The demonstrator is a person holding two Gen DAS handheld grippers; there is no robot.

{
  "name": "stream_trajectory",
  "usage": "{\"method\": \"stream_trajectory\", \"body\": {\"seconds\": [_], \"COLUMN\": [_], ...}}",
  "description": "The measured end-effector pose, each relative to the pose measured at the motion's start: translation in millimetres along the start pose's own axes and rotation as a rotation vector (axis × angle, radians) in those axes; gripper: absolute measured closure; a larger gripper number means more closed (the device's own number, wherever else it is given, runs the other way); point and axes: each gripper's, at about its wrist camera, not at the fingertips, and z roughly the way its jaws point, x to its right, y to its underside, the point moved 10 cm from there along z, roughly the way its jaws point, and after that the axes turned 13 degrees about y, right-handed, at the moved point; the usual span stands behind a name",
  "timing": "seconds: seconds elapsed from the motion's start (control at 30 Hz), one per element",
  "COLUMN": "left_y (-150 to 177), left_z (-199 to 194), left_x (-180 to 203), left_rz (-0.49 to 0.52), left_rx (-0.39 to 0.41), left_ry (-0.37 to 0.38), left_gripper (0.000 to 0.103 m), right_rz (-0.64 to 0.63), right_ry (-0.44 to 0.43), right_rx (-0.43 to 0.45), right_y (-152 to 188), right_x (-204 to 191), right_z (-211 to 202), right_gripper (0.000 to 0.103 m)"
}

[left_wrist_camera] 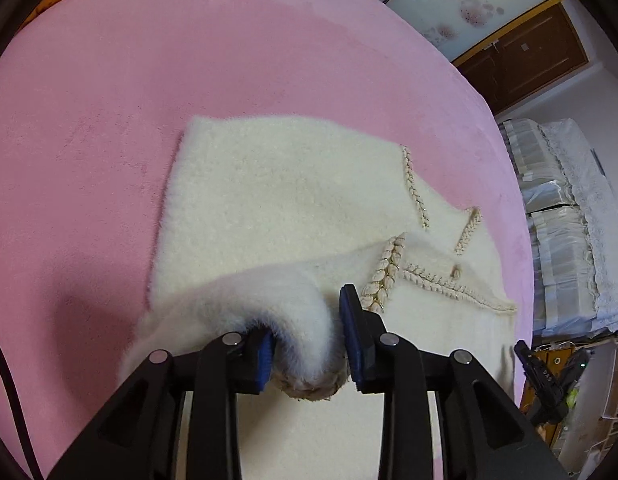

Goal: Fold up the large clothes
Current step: 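Lift the hem with both tools and fold it over toward the collar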

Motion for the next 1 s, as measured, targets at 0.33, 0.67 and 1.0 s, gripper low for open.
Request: {"method": "stream_trajectory", "body": {"seconds": [0.33, 0.67, 1.0], "left_y": [-1.7, -0.7, -21.9], "left_z": [-10.6, -16.9, -39.8], "left_x": [17.5, 24.8, 31.3], "left_rz": [0.068, 0.017, 0.371], "left_rx": [-0.085, -0.127, -0.025], "left_ry": [0.067, 0.132, -0.108], "left_gripper": [0.074, 0.037, 0.006], "right_rz": [-0.141, -0.239, -0.280], "right_ry": [0.092, 0.139, 0.152], "right_rx": [0.097, 0.023, 0.017], "right_y": [-16.6, -21.0, -12.6], "right_x": [5.0, -15.6, -14.9], "right_z": [5.4, 44.1, 57.2], "right_gripper": [0.056, 0.044, 0.041]}}
